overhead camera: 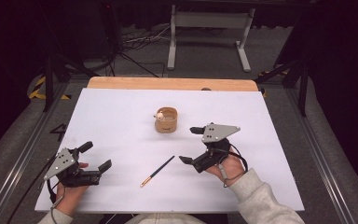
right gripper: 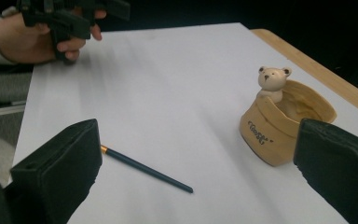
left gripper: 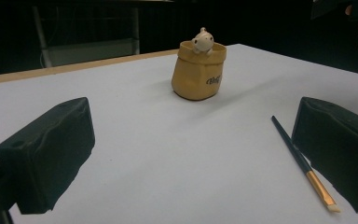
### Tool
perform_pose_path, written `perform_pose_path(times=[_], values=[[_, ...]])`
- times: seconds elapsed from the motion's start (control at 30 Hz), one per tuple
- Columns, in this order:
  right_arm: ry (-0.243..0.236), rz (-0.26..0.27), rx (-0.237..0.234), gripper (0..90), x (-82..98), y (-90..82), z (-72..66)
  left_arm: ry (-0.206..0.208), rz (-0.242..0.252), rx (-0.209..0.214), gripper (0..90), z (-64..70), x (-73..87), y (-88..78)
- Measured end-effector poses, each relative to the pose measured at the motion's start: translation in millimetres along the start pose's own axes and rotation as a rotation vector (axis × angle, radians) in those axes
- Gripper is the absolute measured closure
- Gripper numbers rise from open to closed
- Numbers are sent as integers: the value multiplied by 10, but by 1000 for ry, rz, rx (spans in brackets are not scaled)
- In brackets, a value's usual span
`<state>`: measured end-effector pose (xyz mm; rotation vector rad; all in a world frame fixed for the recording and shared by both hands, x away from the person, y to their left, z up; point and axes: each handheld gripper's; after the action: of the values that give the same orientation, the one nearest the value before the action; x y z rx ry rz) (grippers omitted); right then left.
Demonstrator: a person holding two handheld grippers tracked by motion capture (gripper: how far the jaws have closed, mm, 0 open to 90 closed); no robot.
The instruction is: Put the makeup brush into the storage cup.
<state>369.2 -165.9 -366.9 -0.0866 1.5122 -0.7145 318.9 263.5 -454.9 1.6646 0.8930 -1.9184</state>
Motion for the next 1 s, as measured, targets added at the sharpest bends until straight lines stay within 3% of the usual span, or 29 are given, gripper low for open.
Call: perform_pose_path(times=[0.5, 1.0], values=[[-104, -262, -69, 25, -353, 223, 43, 0, -7, 4, 3, 6, 10, 15], [-157, -482, -122, 28, -548, 478, 55, -1, -17, 9, 2, 7, 13, 21]])
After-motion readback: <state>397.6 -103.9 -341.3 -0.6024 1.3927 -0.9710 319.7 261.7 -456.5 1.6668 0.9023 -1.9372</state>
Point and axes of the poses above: each handheld gripper's, and its own axes: y roughly forward along the jaws, x roughly out of its underside, z roughly to its right, and after that the axes turned 1 degree about y, right-handed
